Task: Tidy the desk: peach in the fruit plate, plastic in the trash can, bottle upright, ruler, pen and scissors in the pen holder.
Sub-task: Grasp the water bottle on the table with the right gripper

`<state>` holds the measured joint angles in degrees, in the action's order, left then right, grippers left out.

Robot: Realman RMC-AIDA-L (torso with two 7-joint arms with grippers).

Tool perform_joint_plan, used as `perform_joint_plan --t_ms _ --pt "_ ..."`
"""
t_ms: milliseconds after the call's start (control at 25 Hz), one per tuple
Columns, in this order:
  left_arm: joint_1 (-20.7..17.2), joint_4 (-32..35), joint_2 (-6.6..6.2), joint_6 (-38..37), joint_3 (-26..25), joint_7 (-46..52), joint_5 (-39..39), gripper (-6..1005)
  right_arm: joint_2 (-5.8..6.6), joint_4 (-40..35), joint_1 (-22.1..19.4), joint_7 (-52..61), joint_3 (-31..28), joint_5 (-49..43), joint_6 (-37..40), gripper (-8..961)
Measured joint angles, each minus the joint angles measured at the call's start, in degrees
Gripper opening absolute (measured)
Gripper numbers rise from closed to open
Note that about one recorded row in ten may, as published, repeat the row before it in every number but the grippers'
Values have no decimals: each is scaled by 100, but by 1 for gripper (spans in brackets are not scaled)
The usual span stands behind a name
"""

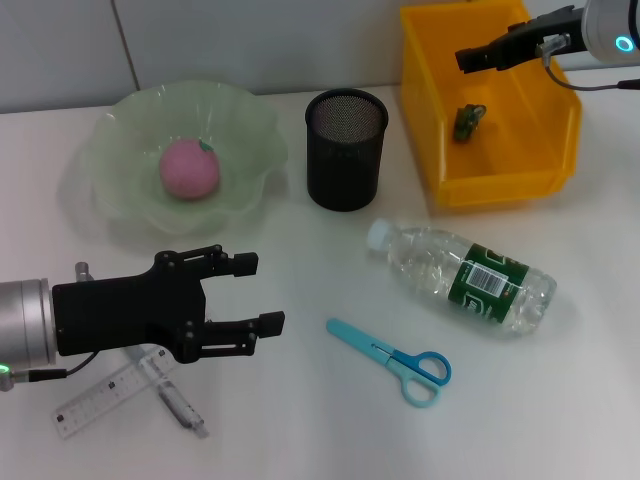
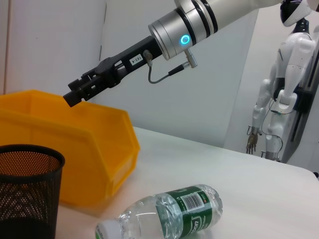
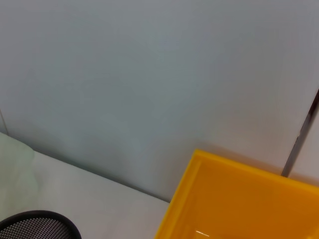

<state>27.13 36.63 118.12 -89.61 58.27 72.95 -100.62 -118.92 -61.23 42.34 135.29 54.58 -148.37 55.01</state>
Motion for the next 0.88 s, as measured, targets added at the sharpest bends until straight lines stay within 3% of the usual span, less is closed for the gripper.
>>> perform_joint_plan --t_ms 240,560,720,880 --pt "-4 -7 0 -4 0 0 -2 813 1 -99 -29 19 -4 152 -4 802" --pt "-23 -5 0 -29 -87 -4 -2 813 1 -830 -474 -256 62 1426 241 811" --pt "-24 1 1 -39 -114 -6 -2 813 21 -1353 -661 -431 63 2058 958 811" --pt "-24 3 7 -56 -144 -8 -1 812 46 -1622 -624 -419 18 2135 1696 810"
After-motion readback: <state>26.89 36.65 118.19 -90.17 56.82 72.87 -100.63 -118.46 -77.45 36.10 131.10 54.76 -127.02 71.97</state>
